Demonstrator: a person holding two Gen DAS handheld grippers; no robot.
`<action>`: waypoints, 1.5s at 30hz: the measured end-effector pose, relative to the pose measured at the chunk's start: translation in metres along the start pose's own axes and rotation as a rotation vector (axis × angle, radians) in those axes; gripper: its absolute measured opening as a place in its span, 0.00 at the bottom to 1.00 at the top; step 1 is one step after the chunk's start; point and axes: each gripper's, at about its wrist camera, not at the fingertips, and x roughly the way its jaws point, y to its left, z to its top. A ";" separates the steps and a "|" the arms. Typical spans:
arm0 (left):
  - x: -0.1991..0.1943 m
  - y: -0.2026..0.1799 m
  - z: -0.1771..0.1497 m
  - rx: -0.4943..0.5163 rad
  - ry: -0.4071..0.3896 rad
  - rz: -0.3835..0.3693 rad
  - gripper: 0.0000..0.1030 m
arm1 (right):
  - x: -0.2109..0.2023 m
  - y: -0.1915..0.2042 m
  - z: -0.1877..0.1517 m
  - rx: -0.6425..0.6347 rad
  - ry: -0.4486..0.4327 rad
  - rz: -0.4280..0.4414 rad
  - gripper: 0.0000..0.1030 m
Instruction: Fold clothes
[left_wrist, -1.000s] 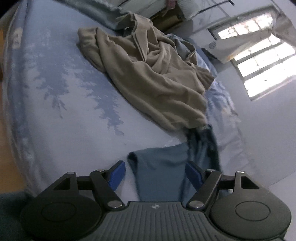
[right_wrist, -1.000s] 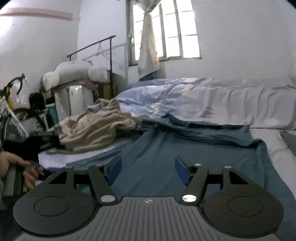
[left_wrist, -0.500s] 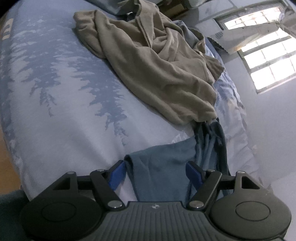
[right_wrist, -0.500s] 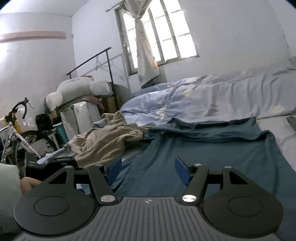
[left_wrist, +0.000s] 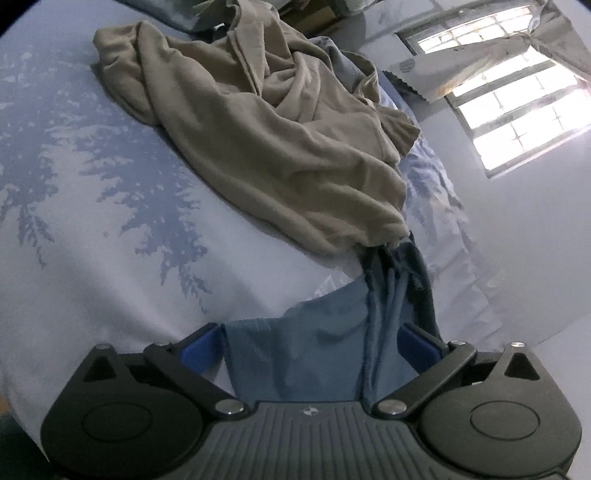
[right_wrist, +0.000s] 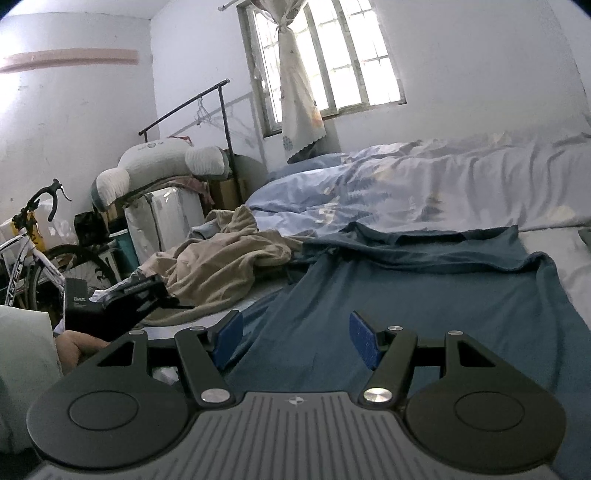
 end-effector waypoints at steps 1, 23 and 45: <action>0.000 0.001 0.001 -0.001 0.003 -0.006 1.00 | 0.001 0.000 0.000 0.000 0.002 0.001 0.63; -0.017 -0.005 -0.001 -0.016 -0.011 -0.017 0.03 | 0.007 0.008 -0.002 -0.025 0.028 0.010 0.63; -0.023 -0.215 0.219 0.172 -0.287 -0.264 0.01 | 0.022 -0.006 0.015 0.060 0.115 0.009 0.63</action>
